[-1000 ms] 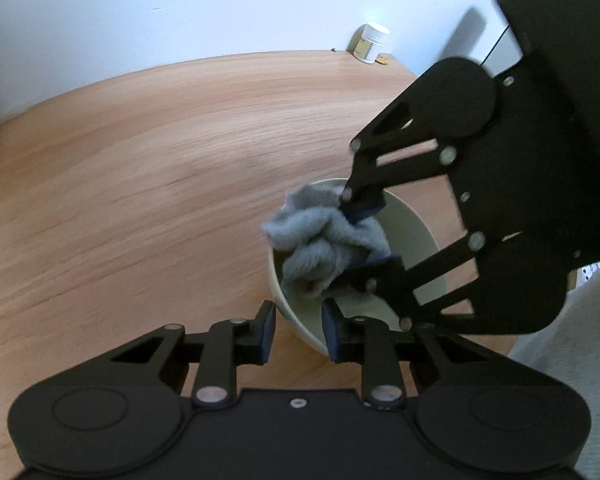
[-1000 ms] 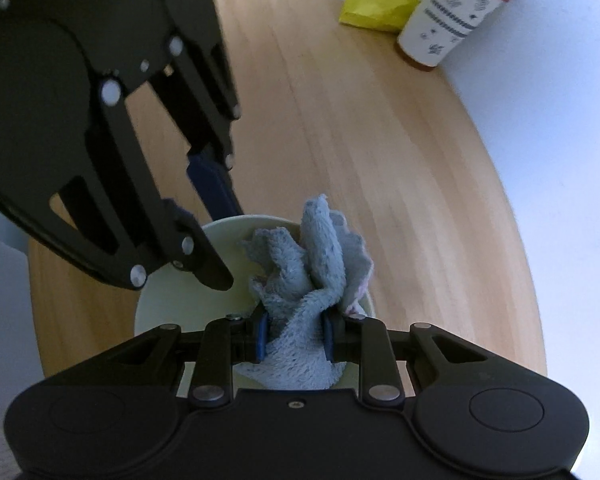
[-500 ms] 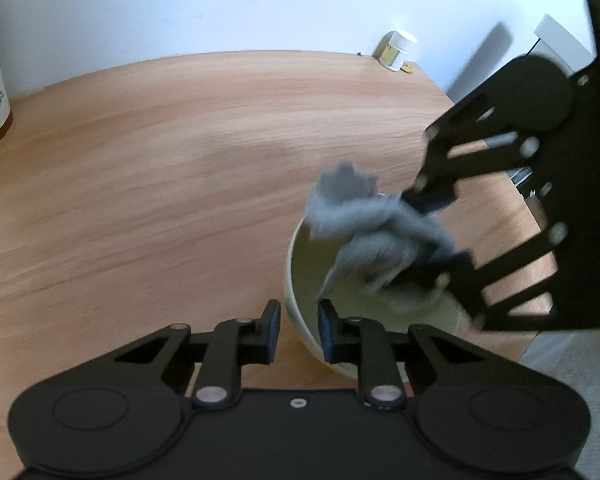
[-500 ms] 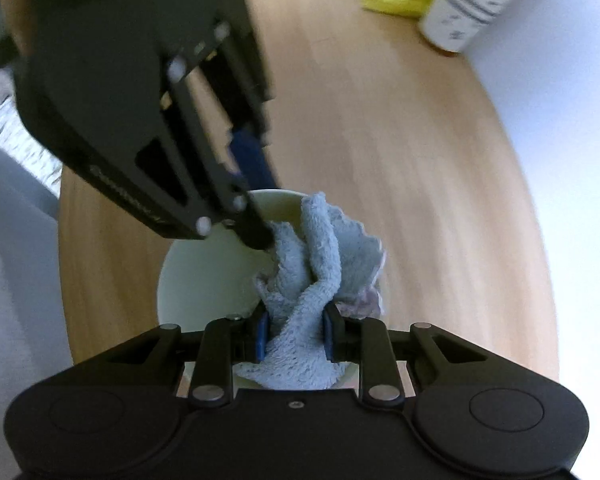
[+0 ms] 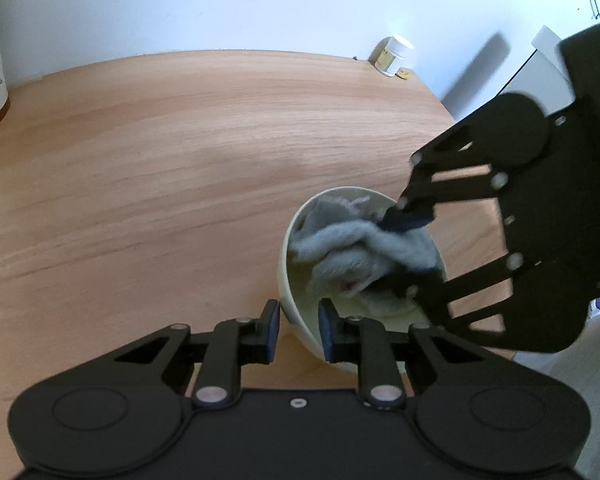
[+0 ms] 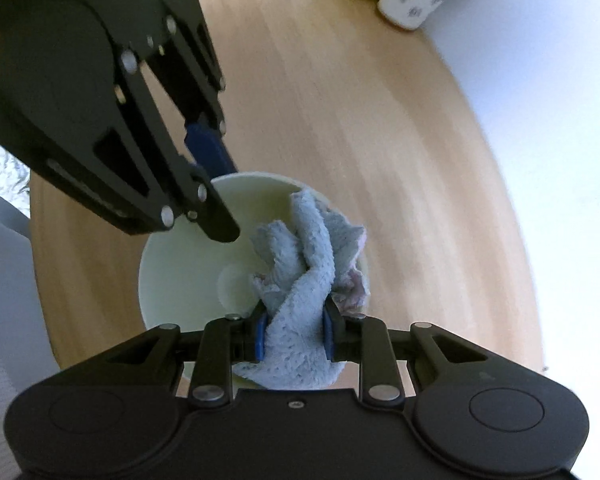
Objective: Clean bowl
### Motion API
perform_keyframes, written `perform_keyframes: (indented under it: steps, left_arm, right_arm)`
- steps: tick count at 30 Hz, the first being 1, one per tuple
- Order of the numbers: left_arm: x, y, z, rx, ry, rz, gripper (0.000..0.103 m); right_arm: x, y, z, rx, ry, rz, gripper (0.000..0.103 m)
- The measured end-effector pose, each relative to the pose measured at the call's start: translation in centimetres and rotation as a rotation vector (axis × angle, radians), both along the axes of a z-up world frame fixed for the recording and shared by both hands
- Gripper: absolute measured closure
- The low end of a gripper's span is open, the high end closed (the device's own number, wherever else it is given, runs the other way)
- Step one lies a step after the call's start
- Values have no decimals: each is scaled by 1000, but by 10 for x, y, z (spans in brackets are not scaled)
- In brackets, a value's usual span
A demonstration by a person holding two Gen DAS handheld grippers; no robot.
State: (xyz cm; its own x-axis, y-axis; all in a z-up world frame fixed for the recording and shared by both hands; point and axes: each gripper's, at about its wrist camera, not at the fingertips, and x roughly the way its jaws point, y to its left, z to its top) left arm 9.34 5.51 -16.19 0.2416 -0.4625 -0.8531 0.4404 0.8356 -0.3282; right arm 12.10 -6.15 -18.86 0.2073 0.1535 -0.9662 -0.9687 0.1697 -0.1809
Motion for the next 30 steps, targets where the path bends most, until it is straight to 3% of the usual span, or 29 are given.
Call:
perform_keyframes:
  steps: [7, 12, 17, 21, 23, 27, 30]
  left_arm:
    - [-4, 11, 0, -45, 33, 69, 83]
    - [-8, 8, 4, -22, 21, 57, 84]
    - [-7, 8, 3, -26, 18, 61, 84]
    - [-6, 7, 3, -28, 11, 59, 84]
    - [-9, 10, 4, -47, -11, 55, 86]
    - [-10, 14, 3, -71, -11, 62, 86]
    - [-12, 12, 5, -47, -26, 48, 86]
  right_arm:
    - [10, 10, -12, 8, 88, -11, 74]
    - [37, 6, -8, 109, 345, -160, 74]
    - [40, -1, 15, 103, 326, -153, 73]
    - [40, -4, 42, 101, 240, -147, 73]
    - [38, -4, 47, 80, 242, -135, 73]
    - [23, 6, 31, -36, 196, -33, 73]
    - [22, 22, 16, -82, 169, -37, 73]
